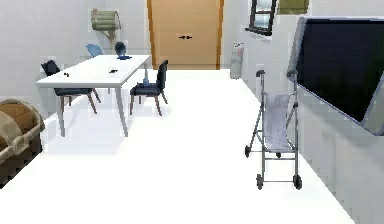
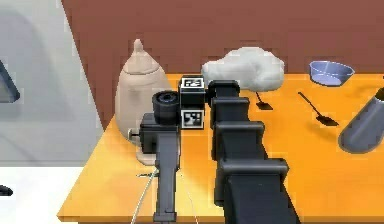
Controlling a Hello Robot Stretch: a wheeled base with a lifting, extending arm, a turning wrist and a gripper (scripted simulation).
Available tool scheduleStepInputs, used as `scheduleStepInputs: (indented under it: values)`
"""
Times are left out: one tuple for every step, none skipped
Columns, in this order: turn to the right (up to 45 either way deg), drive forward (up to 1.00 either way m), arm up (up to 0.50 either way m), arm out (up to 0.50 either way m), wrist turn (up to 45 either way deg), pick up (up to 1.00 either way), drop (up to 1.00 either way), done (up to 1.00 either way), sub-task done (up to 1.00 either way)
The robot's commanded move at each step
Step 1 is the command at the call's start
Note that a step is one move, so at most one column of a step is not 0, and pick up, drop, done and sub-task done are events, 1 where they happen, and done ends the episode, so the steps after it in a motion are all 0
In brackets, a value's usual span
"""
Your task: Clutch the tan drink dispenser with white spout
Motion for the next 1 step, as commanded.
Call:
scheduleStepInputs:
  values:
    - [0.0,0.0,0.0,0.0,45.0,0.0,0.0,0.0,0.0]
